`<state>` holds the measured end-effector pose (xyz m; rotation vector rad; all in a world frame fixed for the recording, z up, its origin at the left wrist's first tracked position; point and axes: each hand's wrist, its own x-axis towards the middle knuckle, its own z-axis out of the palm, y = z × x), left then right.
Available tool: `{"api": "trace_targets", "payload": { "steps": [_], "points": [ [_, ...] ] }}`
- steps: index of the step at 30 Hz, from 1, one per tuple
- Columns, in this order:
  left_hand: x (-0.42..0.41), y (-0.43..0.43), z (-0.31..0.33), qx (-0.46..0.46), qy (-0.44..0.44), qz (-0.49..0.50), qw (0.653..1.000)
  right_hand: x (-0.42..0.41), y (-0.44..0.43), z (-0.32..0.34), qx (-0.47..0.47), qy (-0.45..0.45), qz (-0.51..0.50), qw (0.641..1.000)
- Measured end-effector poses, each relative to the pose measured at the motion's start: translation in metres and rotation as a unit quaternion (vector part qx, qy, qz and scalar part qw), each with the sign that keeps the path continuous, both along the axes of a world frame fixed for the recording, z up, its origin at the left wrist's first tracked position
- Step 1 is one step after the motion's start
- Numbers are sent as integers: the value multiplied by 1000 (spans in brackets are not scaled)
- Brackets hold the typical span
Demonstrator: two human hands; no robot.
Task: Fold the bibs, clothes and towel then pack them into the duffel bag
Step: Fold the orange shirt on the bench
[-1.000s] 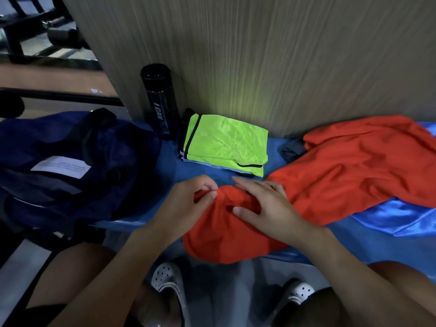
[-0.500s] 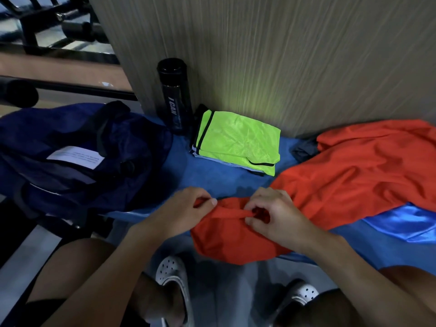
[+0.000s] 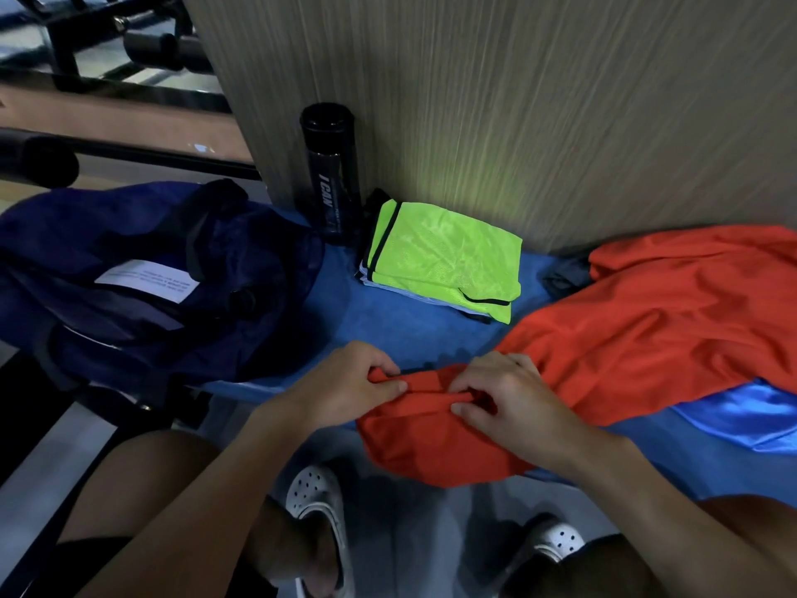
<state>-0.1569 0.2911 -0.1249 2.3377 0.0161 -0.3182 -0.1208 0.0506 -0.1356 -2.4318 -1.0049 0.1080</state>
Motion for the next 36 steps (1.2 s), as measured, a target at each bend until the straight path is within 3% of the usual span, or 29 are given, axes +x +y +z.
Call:
{"api": "trace_targets", "payload": {
  "steps": [3,6,8,13,17,24,28,32,36],
  "points": [
    [0,-8,9,-33,-92,57,994,2,5,2,53,-51,-25,997],
    [1,-13,23,-116,-252,122,953,8,9,12,145,-89,-65,983],
    [2,-13,26,-151,-285,123,939,9,10,18,156,-98,-69,980],
    [8,-6,12,-39,-152,128,979,4,5,9,68,-44,-38,996],
    [9,-2,2,-11,-50,159,986,1,-1,8,28,-44,-27,998],
    [5,-5,-5,-48,7,146,988,-1,6,9,-18,-20,-66,997],
    [5,-8,3,-119,-17,158,980,0,9,6,-48,7,-80,996],
    [3,-11,14,-152,-93,120,977,4,15,5,48,2,-94,994],
    [3,-9,18,-191,-117,145,964,6,22,10,178,14,-95,979]
  ]
}}
